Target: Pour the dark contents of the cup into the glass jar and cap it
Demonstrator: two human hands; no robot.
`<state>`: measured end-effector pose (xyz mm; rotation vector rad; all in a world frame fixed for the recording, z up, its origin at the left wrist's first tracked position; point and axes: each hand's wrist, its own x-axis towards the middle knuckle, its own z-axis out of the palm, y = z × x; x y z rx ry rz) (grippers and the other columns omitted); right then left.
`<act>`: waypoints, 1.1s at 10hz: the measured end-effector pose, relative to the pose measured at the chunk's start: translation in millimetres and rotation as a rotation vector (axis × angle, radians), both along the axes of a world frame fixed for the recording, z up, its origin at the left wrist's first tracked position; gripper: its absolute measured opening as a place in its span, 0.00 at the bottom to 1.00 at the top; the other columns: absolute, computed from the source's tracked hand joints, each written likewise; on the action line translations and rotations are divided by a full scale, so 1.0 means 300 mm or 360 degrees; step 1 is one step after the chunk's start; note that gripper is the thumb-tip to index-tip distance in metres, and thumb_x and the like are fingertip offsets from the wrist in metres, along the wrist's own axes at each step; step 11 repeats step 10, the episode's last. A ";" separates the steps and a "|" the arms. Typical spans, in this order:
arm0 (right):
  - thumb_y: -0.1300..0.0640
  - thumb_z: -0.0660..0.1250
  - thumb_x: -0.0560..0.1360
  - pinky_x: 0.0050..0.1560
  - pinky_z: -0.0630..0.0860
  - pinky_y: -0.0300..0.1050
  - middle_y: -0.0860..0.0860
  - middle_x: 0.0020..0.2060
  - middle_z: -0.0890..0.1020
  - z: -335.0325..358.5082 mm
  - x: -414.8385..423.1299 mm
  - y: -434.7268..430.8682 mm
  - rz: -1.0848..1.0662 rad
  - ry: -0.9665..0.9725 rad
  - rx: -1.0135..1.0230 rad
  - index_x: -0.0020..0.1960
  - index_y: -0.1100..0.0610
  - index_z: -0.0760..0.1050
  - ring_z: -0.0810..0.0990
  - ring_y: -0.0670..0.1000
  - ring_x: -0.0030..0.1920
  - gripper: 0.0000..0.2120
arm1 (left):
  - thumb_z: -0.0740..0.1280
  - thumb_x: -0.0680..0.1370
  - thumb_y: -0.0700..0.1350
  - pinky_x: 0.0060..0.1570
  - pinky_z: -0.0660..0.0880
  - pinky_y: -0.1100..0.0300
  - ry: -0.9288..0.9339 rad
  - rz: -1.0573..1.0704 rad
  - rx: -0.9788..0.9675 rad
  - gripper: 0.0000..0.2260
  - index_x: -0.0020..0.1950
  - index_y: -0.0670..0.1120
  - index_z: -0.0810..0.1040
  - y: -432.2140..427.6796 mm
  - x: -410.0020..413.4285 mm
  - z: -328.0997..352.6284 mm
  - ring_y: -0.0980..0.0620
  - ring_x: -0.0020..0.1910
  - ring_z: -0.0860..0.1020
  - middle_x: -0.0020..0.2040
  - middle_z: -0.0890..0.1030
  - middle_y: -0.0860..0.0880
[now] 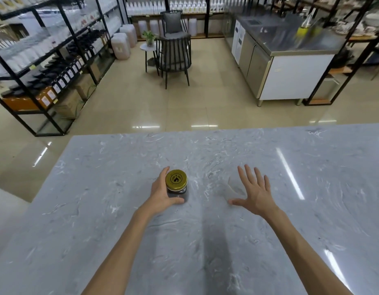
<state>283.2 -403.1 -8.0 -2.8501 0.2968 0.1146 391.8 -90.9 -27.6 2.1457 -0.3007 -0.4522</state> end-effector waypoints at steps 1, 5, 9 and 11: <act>0.35 0.70 0.71 0.78 0.44 0.59 0.53 0.81 0.45 0.000 -0.037 -0.019 -0.0016 -0.0088 0.0129 0.81 0.51 0.38 0.47 0.59 0.81 0.54 | 0.82 0.67 0.53 0.78 0.56 0.46 -0.0305 -0.0107 0.0130 0.52 0.80 0.60 0.50 -0.019 -0.019 0.028 0.48 0.79 0.53 0.81 0.53 0.52; 0.52 0.75 0.73 0.79 0.52 0.59 0.52 0.81 0.52 -0.049 -0.011 -0.051 0.0072 -0.0203 0.0365 0.81 0.57 0.44 0.53 0.55 0.80 0.50 | 0.75 0.75 0.41 0.74 0.65 0.47 -0.0601 -0.0213 0.0496 0.38 0.79 0.51 0.59 -0.094 -0.038 0.033 0.45 0.75 0.56 0.79 0.58 0.52; 0.36 0.67 0.74 0.77 0.37 0.61 0.49 0.79 0.34 0.096 -0.072 -0.053 0.0065 -0.0097 0.0147 0.79 0.48 0.31 0.31 0.57 0.79 0.53 | 0.67 0.79 0.57 0.73 0.32 0.32 -0.0506 -0.0300 0.1011 0.44 0.80 0.60 0.34 -0.080 -0.139 0.157 0.36 0.77 0.28 0.79 0.27 0.48; 0.32 0.62 0.75 0.77 0.36 0.61 0.48 0.78 0.32 0.114 -0.174 0.013 0.0099 -0.0244 0.0120 0.79 0.47 0.31 0.30 0.56 0.78 0.50 | 0.61 0.81 0.63 0.72 0.30 0.32 -0.0634 -0.0299 0.1014 0.40 0.80 0.60 0.34 -0.052 -0.261 0.152 0.39 0.76 0.26 0.78 0.25 0.48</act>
